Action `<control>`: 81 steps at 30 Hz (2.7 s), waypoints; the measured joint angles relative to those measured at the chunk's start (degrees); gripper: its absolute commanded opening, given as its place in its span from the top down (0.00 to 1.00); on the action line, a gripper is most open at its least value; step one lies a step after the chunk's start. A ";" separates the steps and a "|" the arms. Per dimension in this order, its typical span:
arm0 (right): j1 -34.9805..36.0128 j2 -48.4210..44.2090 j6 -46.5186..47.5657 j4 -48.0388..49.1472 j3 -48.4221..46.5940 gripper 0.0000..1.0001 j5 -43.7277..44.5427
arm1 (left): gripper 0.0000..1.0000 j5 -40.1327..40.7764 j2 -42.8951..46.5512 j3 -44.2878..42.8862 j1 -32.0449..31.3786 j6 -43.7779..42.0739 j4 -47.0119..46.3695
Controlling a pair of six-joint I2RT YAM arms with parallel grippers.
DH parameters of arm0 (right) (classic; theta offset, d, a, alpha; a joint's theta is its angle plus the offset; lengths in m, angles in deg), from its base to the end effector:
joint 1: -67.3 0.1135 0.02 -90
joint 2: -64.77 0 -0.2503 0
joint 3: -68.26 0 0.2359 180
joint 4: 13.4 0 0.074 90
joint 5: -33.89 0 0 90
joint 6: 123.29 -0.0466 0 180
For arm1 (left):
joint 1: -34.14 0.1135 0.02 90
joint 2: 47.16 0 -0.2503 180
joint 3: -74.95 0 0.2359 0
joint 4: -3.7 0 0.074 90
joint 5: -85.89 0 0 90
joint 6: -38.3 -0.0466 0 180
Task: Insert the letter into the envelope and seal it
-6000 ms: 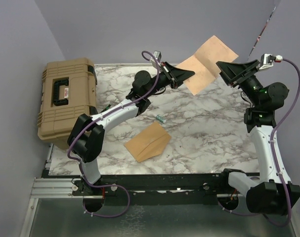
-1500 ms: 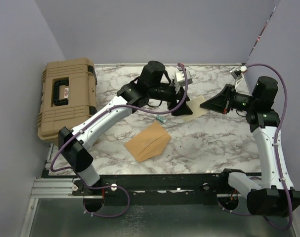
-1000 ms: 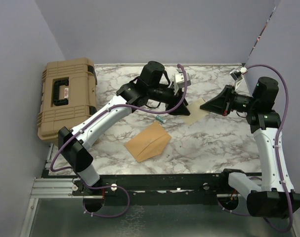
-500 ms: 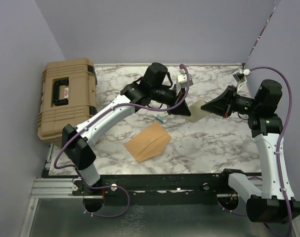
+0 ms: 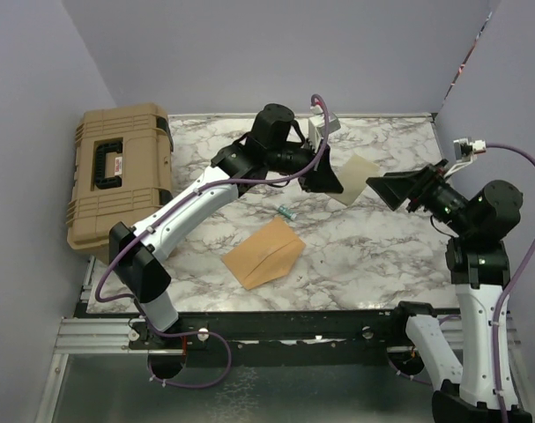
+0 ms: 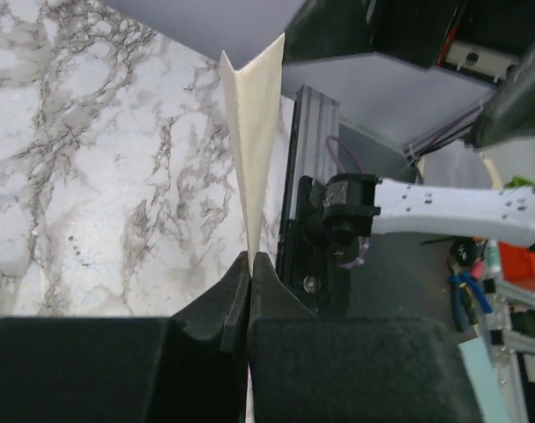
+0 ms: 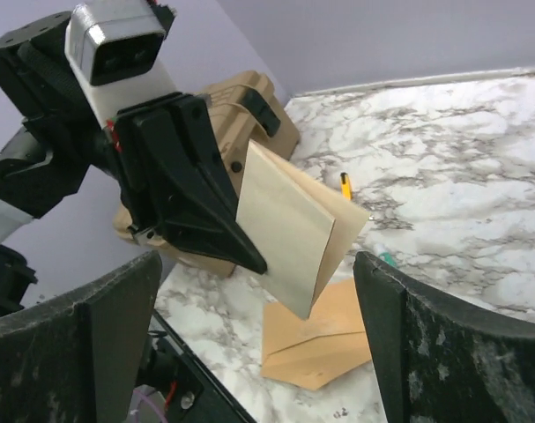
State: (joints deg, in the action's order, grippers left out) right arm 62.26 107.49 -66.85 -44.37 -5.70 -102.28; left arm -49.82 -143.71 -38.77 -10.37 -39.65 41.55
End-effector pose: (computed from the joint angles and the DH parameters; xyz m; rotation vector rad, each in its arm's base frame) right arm 0.1465 0.0208 0.4062 -0.1125 1.6575 1.0088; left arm 0.2431 -0.2857 0.3942 1.1197 1.7591 -1.3988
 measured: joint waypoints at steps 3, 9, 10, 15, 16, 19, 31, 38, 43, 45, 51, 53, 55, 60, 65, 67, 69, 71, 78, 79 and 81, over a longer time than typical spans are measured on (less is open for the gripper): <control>0.00 -2.97 -6.54 6.45 5.20 0.05 1.11 | 1.00 0.42 -0.02 0.00 0.22 6.03 -2.91; 0.09 -0.39 -19.67 20.35 14.53 0.21 -0.50 | 1.00 0.00 -0.02 0.00 0.26 17.16 -10.29; 0.09 0.48 -21.22 21.77 14.95 0.27 -0.72 | 1.00 -0.13 -0.02 0.00 0.26 18.12 -11.04; 0.09 2.40 -28.79 32.65 14.88 0.50 -2.91 | 1.00 -1.44 -0.22 0.00 0.26 21.88 -13.70; 0.07 2.69 -30.32 35.26 14.86 0.54 -3.48 | 1.00 -1.64 -0.26 0.00 0.26 22.14 -13.99; 0.09 3.76 -33.53 41.00 14.80 0.68 -4.76 | 1.00 -2.47 -0.59 0.00 0.28 23.10 -14.60; 0.11 6.99 -26.99 30.60 7.72 0.99 -4.02 | 0.02 0.87 0.48 2.80 2.08 21.81 -16.06; 0.11 7.89 -16.24 10.60 10.45 0.99 5.07 | 0.01 25.83 11.13 22.71 7.82 13.57 -11.41; 0.33 7.58 -16.17 5.35 20.79 0.99 7.98 | 0.01 42.71 11.78 33.62 9.57 11.96 -5.33; 0.90 6.82 -17.59 5.42 24.92 0.99 8.41 | 0.01 46.38 11.45 37.13 10.27 12.07 -3.41; 2.75 4.50 -20.96 5.90 32.24 0.99 9.27 | 0.01 50.47 7.96 42.56 13.09 12.66 -2.34; 3.13 4.46 -21.33 5.92 32.81 0.99 9.25 | 0.01 50.49 5.99 43.65 14.16 12.63 -2.86; 3.56 4.52 -21.51 5.81 33.07 0.99 9.27 | 0.02 50.31 3.98 44.41 15.19 12.66 -3.39; 6.23 5.03 -22.40 5.81 33.09 0.99 10.36 | 0.16 48.30 3.26 46.58 15.67 13.99 -5.35; 13.64 11.21 -24.46 5.75 32.70 0.99 14.03 | 0.29 44.52 5.77 50.01 15.85 17.92 -7.93; 16.81 15.26 -25.35 5.57 31.65 0.99 16.09 | 0.32 41.86 6.84 51.25 15.85 19.98 -8.33; 19.15 19.23 -26.49 5.53 30.03 0.99 18.38 | 0.34 38.88 7.72 52.30 15.78 21.64 -8.26; 22.62 20.90 -27.19 6.10 29.35 0.99 19.39 | 0.36 36.11 8.57 53.27 15.34 23.21 -7.82; 34.62 26.75 -30.21 11.98 29.24 0.99 23.52 | 0.40 28.72 9.55 55.01 11.04 26.80 -5.86; 36.15 27.56 -30.82 12.94 29.29 0.99 24.24 | 0.40 28.17 9.62 55.21 10.54 27.06 -5.66; 38.53 28.59 -31.45 14.40 29.29 0.99 25.75 | 0.40 27.32 9.92 55.58 9.84 27.41 -5.20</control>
State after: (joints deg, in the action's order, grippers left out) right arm 100.80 136.08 -98.30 -29.97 23.58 -76.54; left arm -22.50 -133.79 16.81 -0.53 -12.24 36.35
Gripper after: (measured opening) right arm 0.008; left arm 0.598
